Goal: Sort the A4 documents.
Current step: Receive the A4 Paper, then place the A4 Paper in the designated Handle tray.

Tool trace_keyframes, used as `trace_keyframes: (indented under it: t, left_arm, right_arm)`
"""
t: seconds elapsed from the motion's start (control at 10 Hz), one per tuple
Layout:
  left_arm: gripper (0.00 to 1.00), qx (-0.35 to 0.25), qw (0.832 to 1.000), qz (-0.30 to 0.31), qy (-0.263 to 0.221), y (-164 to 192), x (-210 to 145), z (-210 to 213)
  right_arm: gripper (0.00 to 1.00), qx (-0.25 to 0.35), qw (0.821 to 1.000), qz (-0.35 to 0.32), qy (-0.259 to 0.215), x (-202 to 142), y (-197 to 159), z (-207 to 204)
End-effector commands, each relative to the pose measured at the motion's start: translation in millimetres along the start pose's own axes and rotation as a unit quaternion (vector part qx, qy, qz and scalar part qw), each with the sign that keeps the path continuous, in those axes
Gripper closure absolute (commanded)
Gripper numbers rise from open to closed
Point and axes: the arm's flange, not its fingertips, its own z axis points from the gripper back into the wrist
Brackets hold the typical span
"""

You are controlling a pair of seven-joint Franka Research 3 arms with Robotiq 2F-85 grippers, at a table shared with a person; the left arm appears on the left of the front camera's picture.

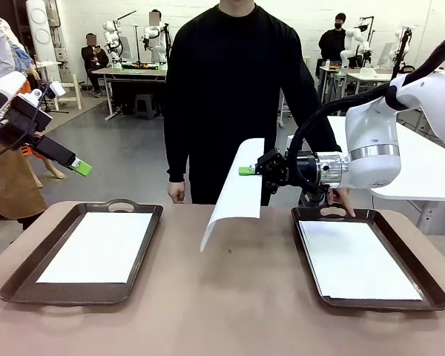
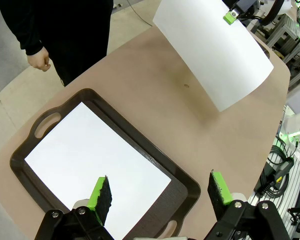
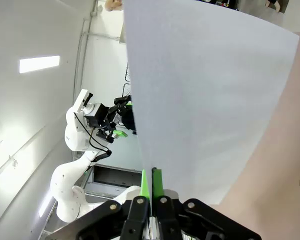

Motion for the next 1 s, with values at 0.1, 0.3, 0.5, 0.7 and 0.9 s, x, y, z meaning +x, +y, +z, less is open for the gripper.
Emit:
trace_keyframes:
  t: [0.1, 0.3, 0.5, 0.7, 0.9]
  left_arm:
    - [0.00, 0.000, 1.000, -0.003, 0.000, 0.0, -0.1, -0.3]
    - [0.00, 0.000, 1.000, -0.003, 0.000, 0.0, -0.1, -0.3]
    - [0.00, 0.000, 1.000, -0.003, 0.000, 0.0, -0.1, -0.3]
    - [0.00, 0.000, 1.000, -0.003, 0.000, 0.0, -0.1, -0.3]
    - [0.00, 0.000, 1.000, -0.003, 0.000, 0.0, -0.1, -0.3]
  right_arm:
    - [1.00, -0.001, 1.000, 0.000, -0.003, 0.4, -0.4, -0.3]
    - [1.00, -0.001, 1.000, 0.000, -0.003, 0.4, -0.4, -0.3]
    - [1.00, -0.001, 1.000, 0.000, -0.003, 0.4, -0.4, -0.3]
    - [1.00, -0.001, 1.000, 0.000, -0.003, 0.4, -0.4, -0.3]
    - [0.99, -0.009, 0.998, 0.045, 0.031, -15.4, 19.2, 32.7]
